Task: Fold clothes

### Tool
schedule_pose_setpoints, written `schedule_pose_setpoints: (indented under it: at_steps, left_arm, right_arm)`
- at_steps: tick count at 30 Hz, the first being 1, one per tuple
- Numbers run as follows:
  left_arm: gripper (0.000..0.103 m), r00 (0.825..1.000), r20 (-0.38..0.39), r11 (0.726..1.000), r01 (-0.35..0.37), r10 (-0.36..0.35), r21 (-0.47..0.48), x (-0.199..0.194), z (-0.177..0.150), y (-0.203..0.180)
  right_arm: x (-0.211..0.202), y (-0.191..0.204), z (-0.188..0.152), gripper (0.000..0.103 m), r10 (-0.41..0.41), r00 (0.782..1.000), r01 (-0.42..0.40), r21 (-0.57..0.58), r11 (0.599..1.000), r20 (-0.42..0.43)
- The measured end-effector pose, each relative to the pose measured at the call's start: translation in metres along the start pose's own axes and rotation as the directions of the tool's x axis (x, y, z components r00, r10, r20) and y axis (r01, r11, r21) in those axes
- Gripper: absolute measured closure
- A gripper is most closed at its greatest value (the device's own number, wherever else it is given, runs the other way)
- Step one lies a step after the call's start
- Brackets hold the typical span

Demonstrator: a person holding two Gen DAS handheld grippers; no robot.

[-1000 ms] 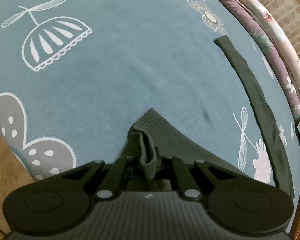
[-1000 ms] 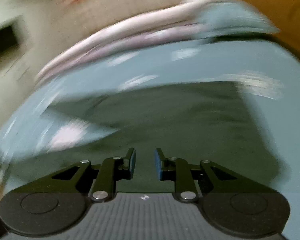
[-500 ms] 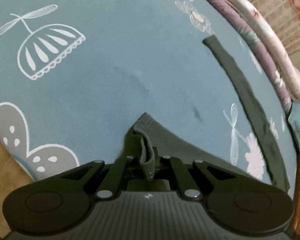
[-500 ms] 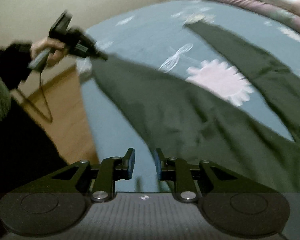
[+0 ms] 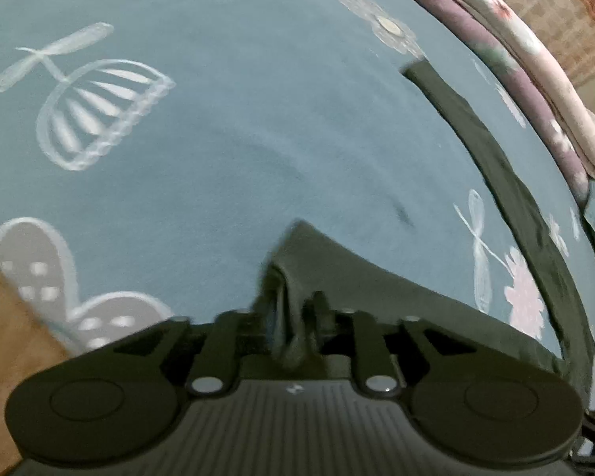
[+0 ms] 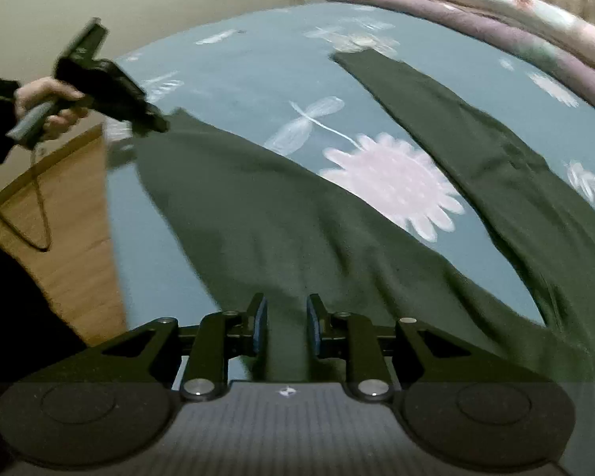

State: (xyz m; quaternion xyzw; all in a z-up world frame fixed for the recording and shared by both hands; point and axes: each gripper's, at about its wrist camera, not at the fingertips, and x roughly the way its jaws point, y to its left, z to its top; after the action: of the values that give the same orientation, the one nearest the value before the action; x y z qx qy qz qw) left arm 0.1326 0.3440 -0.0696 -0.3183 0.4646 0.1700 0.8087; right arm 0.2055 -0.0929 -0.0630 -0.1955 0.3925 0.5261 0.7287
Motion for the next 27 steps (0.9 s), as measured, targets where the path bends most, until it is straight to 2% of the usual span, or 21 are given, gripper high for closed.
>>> schedule_pose_setpoints:
  at_steps: [4, 5, 7, 9, 11, 12, 14, 16, 19, 20, 21, 23, 25, 27]
  left_arm:
    - [0.081, 0.992, 0.067, 0.995, -0.104, 0.103, 0.005, -0.025, -0.003, 0.013]
    - [0.081, 0.991, 0.086, 0.994, -0.109, 0.106, 0.031, -0.033, -0.005, 0.010]
    - [0.078, 0.993, 0.095, 0.992, -0.074, 0.064, 0.100, -0.042, -0.013, -0.007]
    - [0.073, 0.998, 0.051, 0.980, 0.017, -0.028, 0.197, -0.041, -0.025, -0.033]
    - [0.073, 0.992, -0.010, 0.948, 0.120, -0.122, 0.295, -0.037, -0.041, -0.062]
    - [0.073, 0.983, -0.052, 0.923, 0.182, -0.175, 0.338, -0.033, -0.050, -0.077]
    - [0.072, 0.946, -0.150, 0.865, 0.322, -0.286, 0.383, -0.021, -0.069, -0.108]
    - [0.071, 0.908, -0.226, 0.810, 0.417, -0.352, 0.412, -0.007, -0.082, -0.133]
    - [0.071, 0.892, -0.298, 0.754, 0.447, -0.339, 0.482, 0.020, -0.097, -0.161]
    - [0.071, 0.894, -0.309, 0.747, 0.444, -0.326, 0.495, 0.029, -0.098, -0.164]
    - [0.072, 0.897, -0.322, 0.754, 0.432, -0.303, 0.495, 0.038, -0.099, -0.165]
    - [0.069, 0.885, -0.326, 0.741, 0.460, -0.333, 0.490, 0.038, -0.097, -0.163]
    - [0.069, 0.897, -0.314, 0.730, 0.436, -0.310, 0.527, 0.030, -0.095, -0.156]
    - [0.068, 0.914, -0.289, 0.693, 0.406, -0.287, 0.596, 0.020, -0.099, -0.159]
  right_arm:
    - [0.008, 0.009, 0.004, 0.077, 0.045, 0.999, -0.045, -0.037, 0.998, -0.001]
    - [0.011, 0.010, 0.007, 0.077, 0.060, 0.998, -0.060, -0.042, 0.997, 0.001]
    - [0.023, 0.013, 0.013, 0.077, 0.107, 0.994, -0.107, -0.044, 0.993, 0.007]
    - [0.035, 0.014, 0.020, 0.077, 0.150, 0.989, -0.149, -0.048, 0.988, 0.008]
    - [0.050, 0.010, 0.026, 0.077, 0.158, 0.987, -0.158, -0.040, 0.987, 0.000]
    - [0.057, 0.006, 0.027, 0.077, 0.148, 0.989, -0.148, -0.026, 0.989, -0.008]
    - [0.070, -0.004, 0.030, 0.081, 0.140, 0.990, -0.139, 0.009, 0.990, -0.015]
    - [0.076, -0.016, 0.030, 0.081, 0.155, 0.988, -0.154, 0.061, 0.986, 0.000]
    - [0.076, -0.021, 0.029, 0.081, 0.141, 0.990, -0.141, 0.110, 0.984, 0.011]
    - [0.076, -0.021, 0.029, 0.081, 0.130, 0.991, -0.131, 0.118, 0.984, 0.012]
    - [0.074, -0.019, 0.029, 0.081, 0.117, 0.993, -0.118, 0.120, 0.986, 0.012]
    - [0.064, -0.008, 0.030, 0.080, 0.079, 0.997, -0.080, 0.073, 0.994, 0.012]
    - [0.048, 0.005, 0.028, 0.078, 0.049, 0.999, -0.049, -0.013, 0.999, 0.019]
    - [0.032, 0.019, 0.024, 0.078, 0.042, 0.999, -0.039, -0.112, 0.993, 0.025]
